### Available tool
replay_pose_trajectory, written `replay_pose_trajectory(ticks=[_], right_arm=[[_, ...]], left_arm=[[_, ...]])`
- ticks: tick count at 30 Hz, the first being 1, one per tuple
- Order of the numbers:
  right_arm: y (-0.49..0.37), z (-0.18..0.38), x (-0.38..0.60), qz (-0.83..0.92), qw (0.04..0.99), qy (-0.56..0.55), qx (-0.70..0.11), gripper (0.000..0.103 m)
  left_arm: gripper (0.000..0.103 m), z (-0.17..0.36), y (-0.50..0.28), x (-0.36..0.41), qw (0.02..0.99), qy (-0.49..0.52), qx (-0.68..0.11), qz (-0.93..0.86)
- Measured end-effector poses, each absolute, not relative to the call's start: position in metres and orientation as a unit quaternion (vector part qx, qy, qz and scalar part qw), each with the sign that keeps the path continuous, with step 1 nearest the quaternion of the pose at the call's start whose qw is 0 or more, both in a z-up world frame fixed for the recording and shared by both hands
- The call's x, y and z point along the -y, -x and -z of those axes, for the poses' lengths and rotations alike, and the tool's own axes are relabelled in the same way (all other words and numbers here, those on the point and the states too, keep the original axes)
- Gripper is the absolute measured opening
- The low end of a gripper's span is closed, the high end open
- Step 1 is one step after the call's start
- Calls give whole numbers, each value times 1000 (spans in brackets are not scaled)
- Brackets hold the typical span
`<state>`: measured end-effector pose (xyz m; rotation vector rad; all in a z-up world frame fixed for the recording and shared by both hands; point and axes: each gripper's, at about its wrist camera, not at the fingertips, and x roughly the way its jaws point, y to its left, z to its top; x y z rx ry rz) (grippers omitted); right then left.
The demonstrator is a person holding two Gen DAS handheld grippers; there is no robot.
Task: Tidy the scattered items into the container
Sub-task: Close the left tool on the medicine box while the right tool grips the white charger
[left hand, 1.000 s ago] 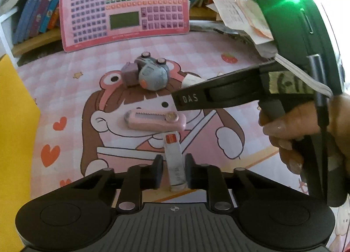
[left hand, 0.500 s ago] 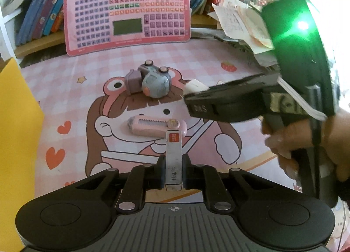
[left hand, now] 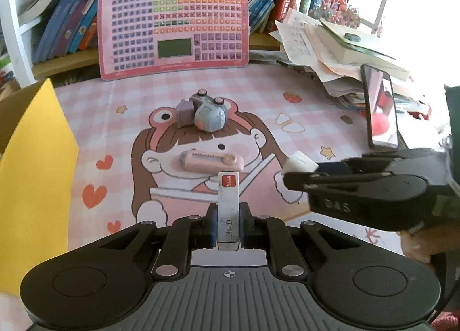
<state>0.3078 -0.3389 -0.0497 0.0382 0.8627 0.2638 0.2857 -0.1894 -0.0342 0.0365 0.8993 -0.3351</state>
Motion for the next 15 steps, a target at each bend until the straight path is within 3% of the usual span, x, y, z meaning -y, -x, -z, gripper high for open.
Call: replay_pose_trajectory(ticks=[15], right_arm=[[-248, 37, 323, -142, 895, -25, -422, 27]], left_arm=[[13, 14, -244, 166, 893, 5, -422, 155]])
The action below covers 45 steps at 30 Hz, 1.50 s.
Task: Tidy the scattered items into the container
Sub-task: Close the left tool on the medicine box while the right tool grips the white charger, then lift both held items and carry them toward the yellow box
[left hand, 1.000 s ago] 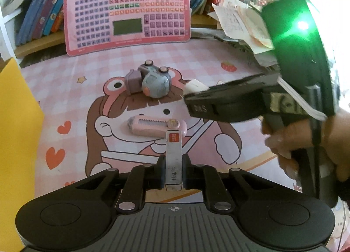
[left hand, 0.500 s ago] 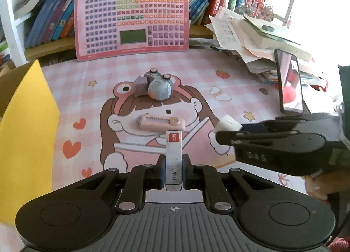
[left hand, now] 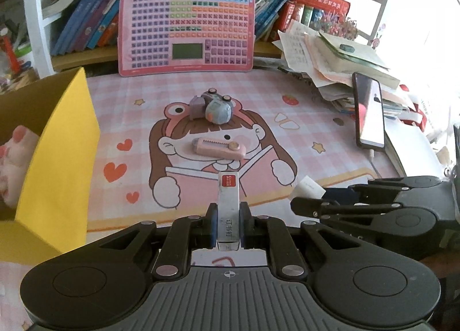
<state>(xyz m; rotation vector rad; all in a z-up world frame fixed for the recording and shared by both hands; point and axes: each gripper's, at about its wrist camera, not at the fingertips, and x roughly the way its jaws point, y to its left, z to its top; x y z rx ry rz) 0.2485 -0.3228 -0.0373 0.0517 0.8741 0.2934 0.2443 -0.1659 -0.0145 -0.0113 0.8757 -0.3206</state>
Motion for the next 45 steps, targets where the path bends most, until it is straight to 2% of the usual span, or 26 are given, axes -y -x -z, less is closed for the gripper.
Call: replay_pose_trajectory(ticks=[17, 45], right_arm=[[-177, 24, 274, -107, 901, -9, -420, 27], [-66, 13, 120, -81, 910, -1, -406, 27]], left_arm=[[13, 13, -185, 113, 890, 40, -409, 195], [13, 5, -88, -51, 896, 43, -395, 199]])
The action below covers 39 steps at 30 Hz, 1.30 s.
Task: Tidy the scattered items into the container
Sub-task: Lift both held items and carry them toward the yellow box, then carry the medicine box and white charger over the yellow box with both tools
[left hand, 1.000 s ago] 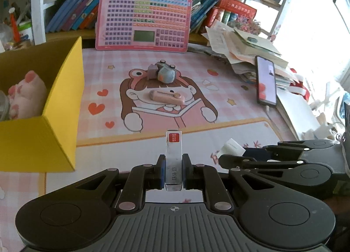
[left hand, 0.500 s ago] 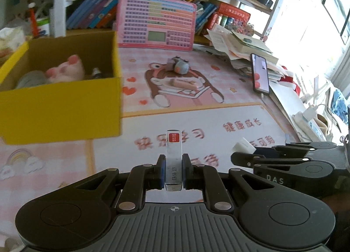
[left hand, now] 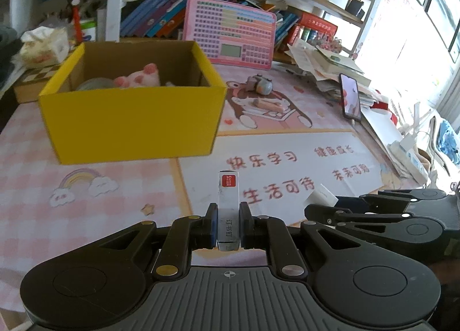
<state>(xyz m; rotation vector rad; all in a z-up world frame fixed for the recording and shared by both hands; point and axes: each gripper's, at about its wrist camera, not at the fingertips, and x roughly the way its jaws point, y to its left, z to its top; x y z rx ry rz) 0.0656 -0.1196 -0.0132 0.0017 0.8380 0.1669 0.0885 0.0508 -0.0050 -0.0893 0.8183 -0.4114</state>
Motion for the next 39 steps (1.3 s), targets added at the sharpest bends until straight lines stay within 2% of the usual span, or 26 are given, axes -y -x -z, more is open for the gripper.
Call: replay_pose_trajectory(ticks=[12, 39], right_arm=[[-59, 9, 76, -108, 910, 19, -399, 27], [-69, 12, 40, -145, 905, 29, -400, 27]], left_arm=[[13, 7, -79, -88, 901, 51, -391, 182], [13, 8, -82, -120, 902, 52, -396, 163]])
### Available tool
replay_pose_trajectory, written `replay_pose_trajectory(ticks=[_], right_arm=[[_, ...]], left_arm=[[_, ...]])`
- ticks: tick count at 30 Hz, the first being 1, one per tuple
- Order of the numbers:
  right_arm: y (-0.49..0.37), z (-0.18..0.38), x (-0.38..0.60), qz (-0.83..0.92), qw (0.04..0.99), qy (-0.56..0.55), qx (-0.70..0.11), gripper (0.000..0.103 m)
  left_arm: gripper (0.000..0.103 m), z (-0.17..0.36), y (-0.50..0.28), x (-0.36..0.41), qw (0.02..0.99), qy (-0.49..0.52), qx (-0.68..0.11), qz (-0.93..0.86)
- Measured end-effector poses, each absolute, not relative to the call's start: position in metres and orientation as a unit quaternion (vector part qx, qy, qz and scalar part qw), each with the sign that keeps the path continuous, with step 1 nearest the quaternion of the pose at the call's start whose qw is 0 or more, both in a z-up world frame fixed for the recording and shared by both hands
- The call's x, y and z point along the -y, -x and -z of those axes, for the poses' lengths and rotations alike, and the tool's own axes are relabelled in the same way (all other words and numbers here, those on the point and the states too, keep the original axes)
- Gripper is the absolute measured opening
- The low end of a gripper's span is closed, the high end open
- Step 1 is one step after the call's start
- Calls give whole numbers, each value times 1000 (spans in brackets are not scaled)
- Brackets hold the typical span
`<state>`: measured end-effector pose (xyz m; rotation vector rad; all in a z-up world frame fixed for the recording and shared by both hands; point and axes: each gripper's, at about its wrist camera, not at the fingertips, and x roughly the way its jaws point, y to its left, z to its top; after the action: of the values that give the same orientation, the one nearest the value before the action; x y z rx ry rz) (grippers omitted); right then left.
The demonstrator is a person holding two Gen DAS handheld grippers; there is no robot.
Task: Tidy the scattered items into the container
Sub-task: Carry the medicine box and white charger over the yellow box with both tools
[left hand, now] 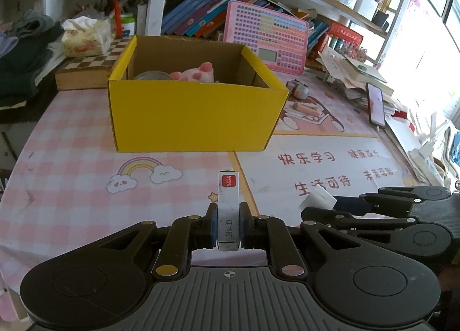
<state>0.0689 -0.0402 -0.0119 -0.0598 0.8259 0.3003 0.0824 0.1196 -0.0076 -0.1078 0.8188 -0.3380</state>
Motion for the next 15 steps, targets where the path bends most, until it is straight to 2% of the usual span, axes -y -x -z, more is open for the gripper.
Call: replay_pose_trajectory(ticks=[15], right_arm=[[-75, 7, 28, -160, 911, 30, -380, 27]], left_arm=[[13, 1, -84, -135, 910, 50, -384, 149]])
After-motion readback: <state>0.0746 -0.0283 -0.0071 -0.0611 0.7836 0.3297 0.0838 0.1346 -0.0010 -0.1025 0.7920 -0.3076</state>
